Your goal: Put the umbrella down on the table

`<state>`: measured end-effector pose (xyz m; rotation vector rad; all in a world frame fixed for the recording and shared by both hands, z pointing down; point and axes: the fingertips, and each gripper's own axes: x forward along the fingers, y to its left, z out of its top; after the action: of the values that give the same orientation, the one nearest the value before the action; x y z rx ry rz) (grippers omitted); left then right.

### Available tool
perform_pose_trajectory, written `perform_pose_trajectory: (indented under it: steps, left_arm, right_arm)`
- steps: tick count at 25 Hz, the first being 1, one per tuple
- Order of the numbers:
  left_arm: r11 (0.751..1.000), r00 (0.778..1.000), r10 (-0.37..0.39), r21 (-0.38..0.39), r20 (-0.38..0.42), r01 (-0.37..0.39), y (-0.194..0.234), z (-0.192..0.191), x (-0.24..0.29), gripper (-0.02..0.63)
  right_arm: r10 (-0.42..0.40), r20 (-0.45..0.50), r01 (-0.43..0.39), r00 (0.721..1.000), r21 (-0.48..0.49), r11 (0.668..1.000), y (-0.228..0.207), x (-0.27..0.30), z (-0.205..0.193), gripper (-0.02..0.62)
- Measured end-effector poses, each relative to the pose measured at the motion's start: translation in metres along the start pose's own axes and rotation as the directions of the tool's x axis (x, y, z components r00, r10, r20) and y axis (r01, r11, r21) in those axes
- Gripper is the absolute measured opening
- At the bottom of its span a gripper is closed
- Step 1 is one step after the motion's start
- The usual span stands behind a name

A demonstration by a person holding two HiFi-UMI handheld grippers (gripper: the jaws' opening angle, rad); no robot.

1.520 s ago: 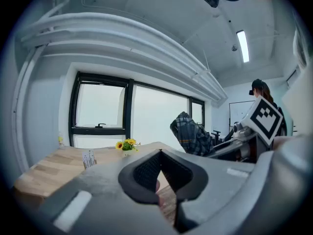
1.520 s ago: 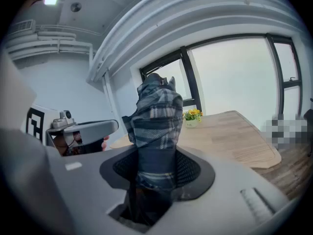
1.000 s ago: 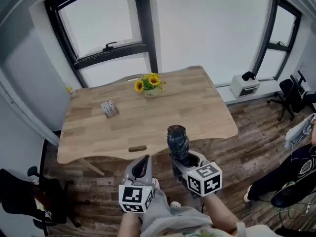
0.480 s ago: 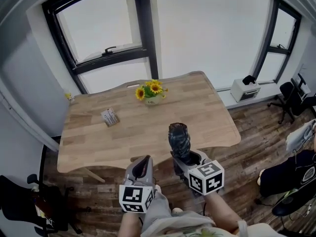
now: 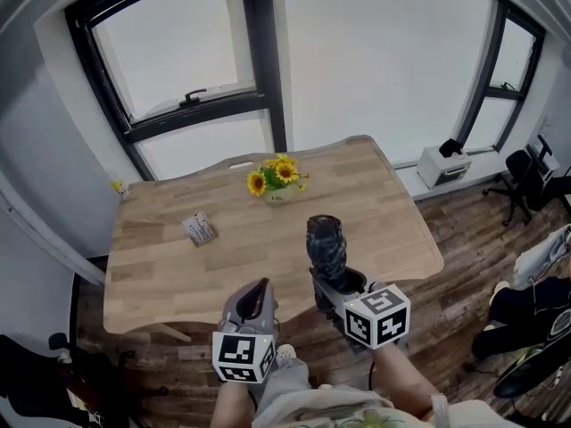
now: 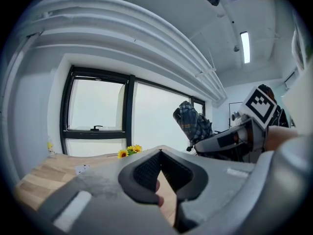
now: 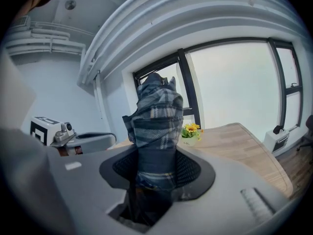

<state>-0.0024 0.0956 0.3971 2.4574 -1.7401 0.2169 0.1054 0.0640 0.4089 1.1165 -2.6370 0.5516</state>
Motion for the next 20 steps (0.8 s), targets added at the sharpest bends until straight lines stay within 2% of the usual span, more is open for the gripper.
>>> perform_pose_trajectory:
  steps: [8,20]
  left_arm:
    - [1.0,1.0,-0.028,-0.008,-0.014,0.027,0.038,0.002,0.024,0.002]
    - [0.995,0.994,-0.103,-0.014,-0.022,0.103,0.091,-0.002,0.058,0.002]
  right_arm:
    - [-0.029,0.004,0.029,1.0,0.01,1.0,-0.005,0.041,0.023,0.19]
    - [-0.108,0.007,0.108,0.994,0.041,0.993,-0.013,0.095,0.034,0.19]
